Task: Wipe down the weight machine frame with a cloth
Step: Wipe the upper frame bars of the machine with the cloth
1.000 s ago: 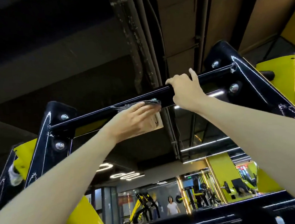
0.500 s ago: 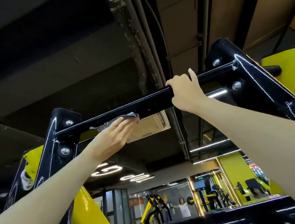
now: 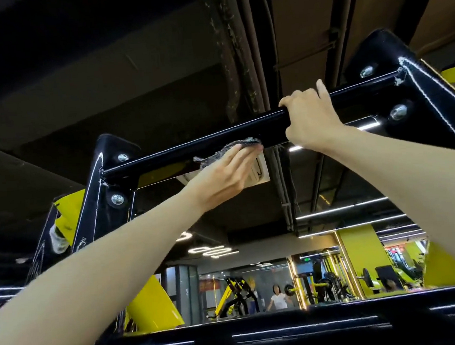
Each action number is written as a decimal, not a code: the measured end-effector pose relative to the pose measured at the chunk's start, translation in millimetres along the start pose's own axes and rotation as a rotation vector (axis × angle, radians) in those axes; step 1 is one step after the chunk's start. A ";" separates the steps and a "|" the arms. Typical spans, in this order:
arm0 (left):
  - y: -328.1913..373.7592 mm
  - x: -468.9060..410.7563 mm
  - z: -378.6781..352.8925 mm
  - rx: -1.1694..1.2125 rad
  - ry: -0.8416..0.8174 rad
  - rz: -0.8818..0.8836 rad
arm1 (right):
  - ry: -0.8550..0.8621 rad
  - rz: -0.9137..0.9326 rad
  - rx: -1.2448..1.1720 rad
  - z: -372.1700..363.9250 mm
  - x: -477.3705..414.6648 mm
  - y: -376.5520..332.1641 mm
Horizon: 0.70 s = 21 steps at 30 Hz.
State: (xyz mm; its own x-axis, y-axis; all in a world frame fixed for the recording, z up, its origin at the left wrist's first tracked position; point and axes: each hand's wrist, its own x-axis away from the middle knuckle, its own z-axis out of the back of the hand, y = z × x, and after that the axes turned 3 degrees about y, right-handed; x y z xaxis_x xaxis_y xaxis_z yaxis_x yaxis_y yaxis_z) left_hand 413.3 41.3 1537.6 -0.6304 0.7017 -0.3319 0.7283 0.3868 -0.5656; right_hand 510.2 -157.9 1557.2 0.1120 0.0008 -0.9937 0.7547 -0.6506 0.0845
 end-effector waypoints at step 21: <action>-34.1 7.4 0.2 0.117 -0.030 0.097 | -0.093 -0.007 -0.045 10.7 -1.1 -2.6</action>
State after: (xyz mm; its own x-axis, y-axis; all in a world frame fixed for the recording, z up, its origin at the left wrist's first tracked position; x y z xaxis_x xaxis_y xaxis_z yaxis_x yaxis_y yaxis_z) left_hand 383.8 33.2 1554.3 -0.5680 0.7132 -0.4108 0.7508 0.2446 -0.6136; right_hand 501.2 -164.3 1557.4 0.0477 -0.0669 -0.9966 0.7840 -0.6157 0.0788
